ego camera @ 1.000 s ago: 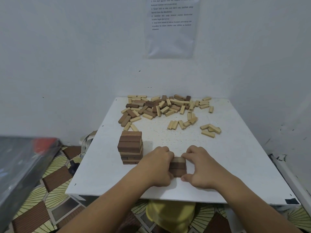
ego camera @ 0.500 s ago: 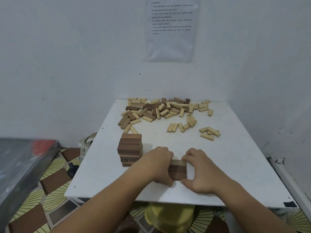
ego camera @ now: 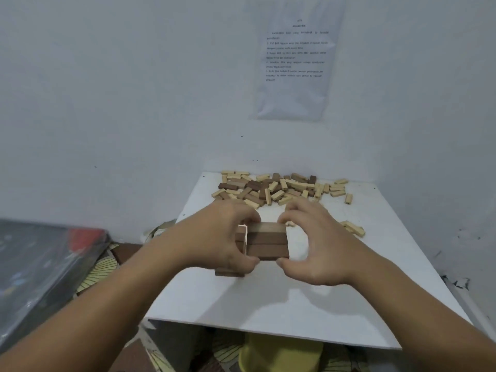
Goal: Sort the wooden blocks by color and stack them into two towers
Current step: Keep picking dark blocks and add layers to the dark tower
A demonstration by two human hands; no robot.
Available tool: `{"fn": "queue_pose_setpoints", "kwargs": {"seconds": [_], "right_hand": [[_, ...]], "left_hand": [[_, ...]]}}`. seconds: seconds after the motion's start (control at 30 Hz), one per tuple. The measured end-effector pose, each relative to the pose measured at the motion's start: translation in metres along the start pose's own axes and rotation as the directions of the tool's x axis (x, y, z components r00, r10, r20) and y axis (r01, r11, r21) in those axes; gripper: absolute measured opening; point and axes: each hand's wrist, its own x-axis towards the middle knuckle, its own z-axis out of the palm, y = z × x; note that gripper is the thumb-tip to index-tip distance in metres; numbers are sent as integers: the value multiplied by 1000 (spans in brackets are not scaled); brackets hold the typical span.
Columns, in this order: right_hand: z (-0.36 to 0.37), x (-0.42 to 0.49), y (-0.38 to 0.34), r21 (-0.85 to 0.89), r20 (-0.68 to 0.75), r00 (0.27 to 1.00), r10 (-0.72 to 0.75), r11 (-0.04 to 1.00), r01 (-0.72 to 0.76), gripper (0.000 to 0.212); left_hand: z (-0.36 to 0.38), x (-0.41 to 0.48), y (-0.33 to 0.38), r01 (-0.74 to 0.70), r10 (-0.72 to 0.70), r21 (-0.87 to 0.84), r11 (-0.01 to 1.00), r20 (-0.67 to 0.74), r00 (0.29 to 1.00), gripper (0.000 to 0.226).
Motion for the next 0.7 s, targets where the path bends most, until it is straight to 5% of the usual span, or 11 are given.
{"fn": "queue_pose_setpoints", "kwargs": {"seconds": [0.23,0.7], "right_hand": [[24,72,-24,22,36,999,11,1000,-11,60],[70,89,-2,-19,183,970,161,987,-160,55]], "left_hand": [[-37,6,-60,80,-81,24,996,14,997,66],[6,32,-109,121,-116,-23,992,165,979,71]]}}
